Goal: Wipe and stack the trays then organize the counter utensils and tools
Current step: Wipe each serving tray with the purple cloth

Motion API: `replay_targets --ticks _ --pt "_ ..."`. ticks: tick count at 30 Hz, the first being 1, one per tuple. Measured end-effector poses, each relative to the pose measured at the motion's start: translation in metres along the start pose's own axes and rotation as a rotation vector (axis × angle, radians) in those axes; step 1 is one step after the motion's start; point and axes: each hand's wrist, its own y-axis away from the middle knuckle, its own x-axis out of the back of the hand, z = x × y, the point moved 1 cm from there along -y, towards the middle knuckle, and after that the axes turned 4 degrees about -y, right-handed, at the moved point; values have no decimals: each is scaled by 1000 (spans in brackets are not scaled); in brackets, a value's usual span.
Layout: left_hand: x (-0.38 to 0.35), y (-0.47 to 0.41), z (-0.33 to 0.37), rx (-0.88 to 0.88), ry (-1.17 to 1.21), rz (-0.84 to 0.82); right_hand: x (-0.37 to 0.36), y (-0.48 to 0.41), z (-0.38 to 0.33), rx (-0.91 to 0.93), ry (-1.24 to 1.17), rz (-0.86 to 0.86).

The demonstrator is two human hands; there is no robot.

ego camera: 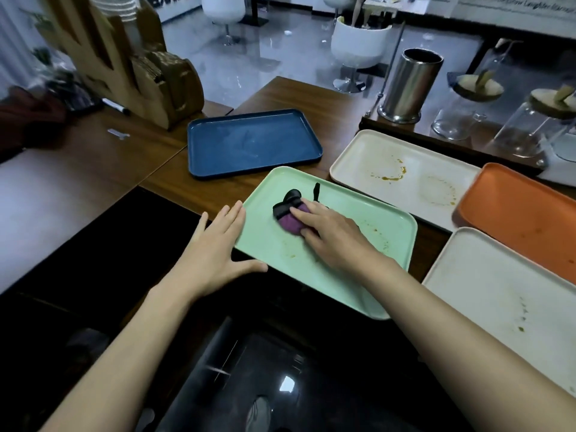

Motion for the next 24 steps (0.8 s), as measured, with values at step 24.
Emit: replay_targets --ticks 24 --pt "-2 -51 -54 91 107 23 -52 -84 -65 61 114 1"
